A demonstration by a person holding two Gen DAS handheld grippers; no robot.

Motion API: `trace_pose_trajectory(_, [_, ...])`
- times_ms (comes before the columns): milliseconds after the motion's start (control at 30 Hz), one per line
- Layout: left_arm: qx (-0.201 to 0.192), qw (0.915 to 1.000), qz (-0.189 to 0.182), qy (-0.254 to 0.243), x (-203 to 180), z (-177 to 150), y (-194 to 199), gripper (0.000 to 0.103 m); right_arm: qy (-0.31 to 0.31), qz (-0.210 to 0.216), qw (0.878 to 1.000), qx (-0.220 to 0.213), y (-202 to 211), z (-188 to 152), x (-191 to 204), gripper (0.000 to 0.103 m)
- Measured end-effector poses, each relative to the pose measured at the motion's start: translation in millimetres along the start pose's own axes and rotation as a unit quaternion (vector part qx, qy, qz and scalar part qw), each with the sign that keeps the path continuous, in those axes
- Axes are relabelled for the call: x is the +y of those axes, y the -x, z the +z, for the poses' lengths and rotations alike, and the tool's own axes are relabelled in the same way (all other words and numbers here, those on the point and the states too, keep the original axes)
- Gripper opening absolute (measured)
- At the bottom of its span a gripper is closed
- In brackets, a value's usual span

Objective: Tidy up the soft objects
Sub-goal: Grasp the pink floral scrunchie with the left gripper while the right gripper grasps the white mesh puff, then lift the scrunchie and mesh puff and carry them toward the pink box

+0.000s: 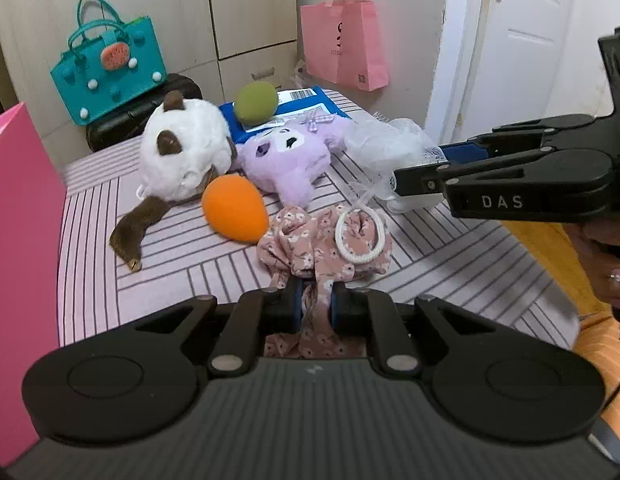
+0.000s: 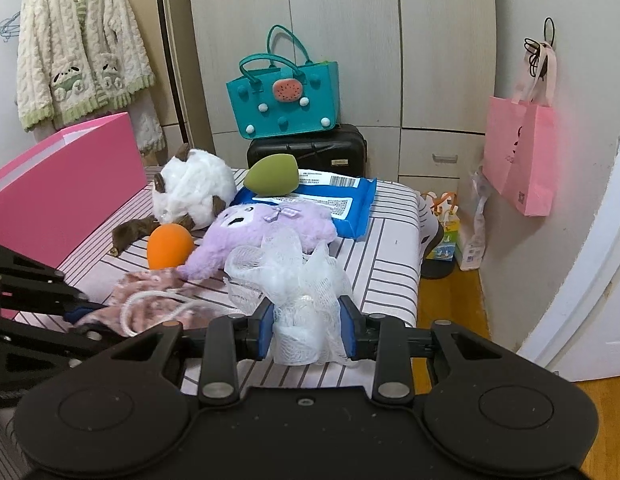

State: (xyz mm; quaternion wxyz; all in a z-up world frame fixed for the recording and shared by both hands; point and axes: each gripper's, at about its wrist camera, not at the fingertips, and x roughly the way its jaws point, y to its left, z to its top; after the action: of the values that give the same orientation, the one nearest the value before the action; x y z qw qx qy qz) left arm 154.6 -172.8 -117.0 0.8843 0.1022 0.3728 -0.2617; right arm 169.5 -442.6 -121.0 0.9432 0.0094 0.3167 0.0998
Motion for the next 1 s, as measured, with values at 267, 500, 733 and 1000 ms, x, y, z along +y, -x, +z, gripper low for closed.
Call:
trace_pose_trajectory(267, [0.028, 0.9991, -0.029, 0.013, 19.0, -8.6, 18.0, 0.012, 0.008, -0.005, 1.000, 0.004, 12.1, 2.3, 6.5, 0.037])
trace_pose_trajectory(500, [0.046, 0.9983, -0.036, 0.007, 32.3, -17.1, 35.2, 0.012, 0.039, -0.027, 0.999, 0.005, 24.9, 4.9, 18.6, 0.037])
trace_pose_trajectory(733, [0.054, 0.9981, -0.029, 0.001, 37.2, -24.6, 56.2, 0.012, 0.032, 0.020, 0.999, 0.032, 36.2, 2.1, 35.1, 0.037])
trace_pose_trajectory(1000, [0.100, 0.9923, -0.069, 0.026, 46.6, -32.9, 71.5, 0.012, -0.007, 0.100, 0.990, 0.095, 39.6, -2.5, 48.6, 0.037])
